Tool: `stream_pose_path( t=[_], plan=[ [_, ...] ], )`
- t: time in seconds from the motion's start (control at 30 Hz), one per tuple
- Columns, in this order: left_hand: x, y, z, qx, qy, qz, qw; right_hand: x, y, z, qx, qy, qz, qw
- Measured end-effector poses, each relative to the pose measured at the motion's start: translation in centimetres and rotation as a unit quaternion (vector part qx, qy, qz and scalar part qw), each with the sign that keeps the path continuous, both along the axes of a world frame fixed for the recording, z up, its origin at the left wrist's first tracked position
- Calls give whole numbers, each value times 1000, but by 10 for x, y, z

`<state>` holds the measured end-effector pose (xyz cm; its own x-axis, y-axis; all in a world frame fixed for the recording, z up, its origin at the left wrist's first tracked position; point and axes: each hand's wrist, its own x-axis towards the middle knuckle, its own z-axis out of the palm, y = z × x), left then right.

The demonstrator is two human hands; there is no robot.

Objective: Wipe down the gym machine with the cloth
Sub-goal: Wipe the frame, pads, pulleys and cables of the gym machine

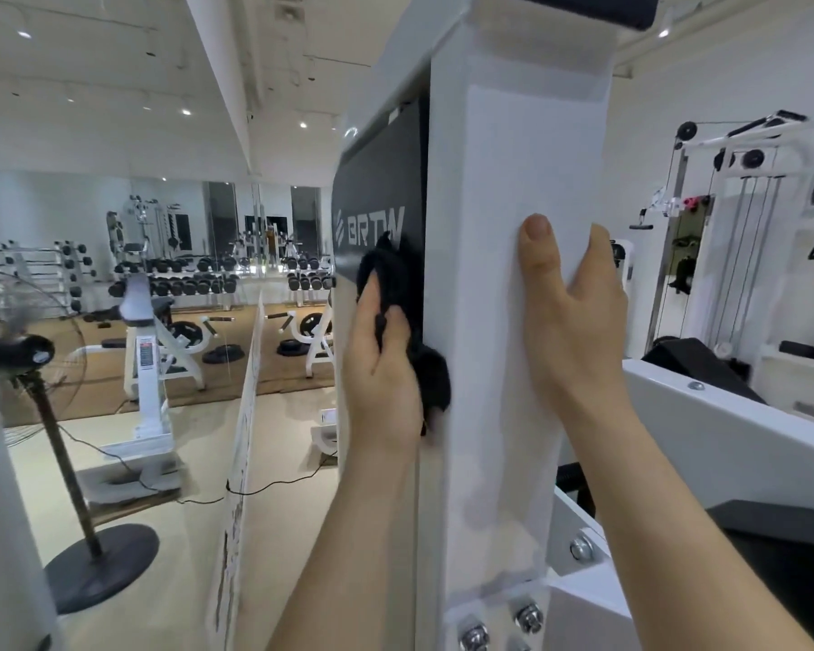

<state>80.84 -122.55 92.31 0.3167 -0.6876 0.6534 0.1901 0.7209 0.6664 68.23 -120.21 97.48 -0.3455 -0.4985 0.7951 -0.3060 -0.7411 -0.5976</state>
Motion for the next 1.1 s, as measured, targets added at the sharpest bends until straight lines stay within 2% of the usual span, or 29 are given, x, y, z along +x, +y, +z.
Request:
stream_pose_path(
  t=[0.1, 0.17, 0.23, 0.33, 0.4, 0.5, 0.67, 0.73, 0.83, 0.9, 0.97, 1.03, 1.1],
  plan=[
    [0, 20, -25, -62, -34, 122, 990, 2, 0, -1, -2, -4, -15, 1000],
    [5, 29, -51, -74, -54, 158, 983, -1, -2, -2, 1, 7, -29, 1000],
    [1, 43, -73, -54, -66, 148, 985, 0, -3, -3, 5, 16, -45, 999],
    [-8, 45, -73, -39, -92, 149, 984, 8, 1, -10, -85, 50, -147, 984],
    [-10, 29, -56, 5, -48, 116, 992, 15, 4, -22, -141, 116, -211, 960],
    [-4, 6, -36, 91, 30, 76, 993, 22, 9, -41, -130, 190, -260, 938],
    [2, 40, -95, 85, -24, 30, 996, 46, 16, -67, -155, 297, -262, 905],
    [-2, 53, -109, 85, -42, 17, 995, 52, 14, -69, -166, 296, -281, 898],
    [-3, 22, -91, 70, -60, 35, 995, 54, 12, -70, -161, 289, -290, 898],
    [4, -9, -64, 122, -22, -21, 992, 52, 11, -71, -161, 286, -290, 899],
    [17, -37, -50, 162, -63, -35, 984, 53, 11, -71, -165, 285, -289, 899],
    [22, -42, -58, 173, -79, -16, 982, 54, 11, -71, -171, 283, -287, 899],
    [16, -16, -92, 160, -75, -26, 984, 53, 10, -71, -176, 276, -291, 899]
  ],
)
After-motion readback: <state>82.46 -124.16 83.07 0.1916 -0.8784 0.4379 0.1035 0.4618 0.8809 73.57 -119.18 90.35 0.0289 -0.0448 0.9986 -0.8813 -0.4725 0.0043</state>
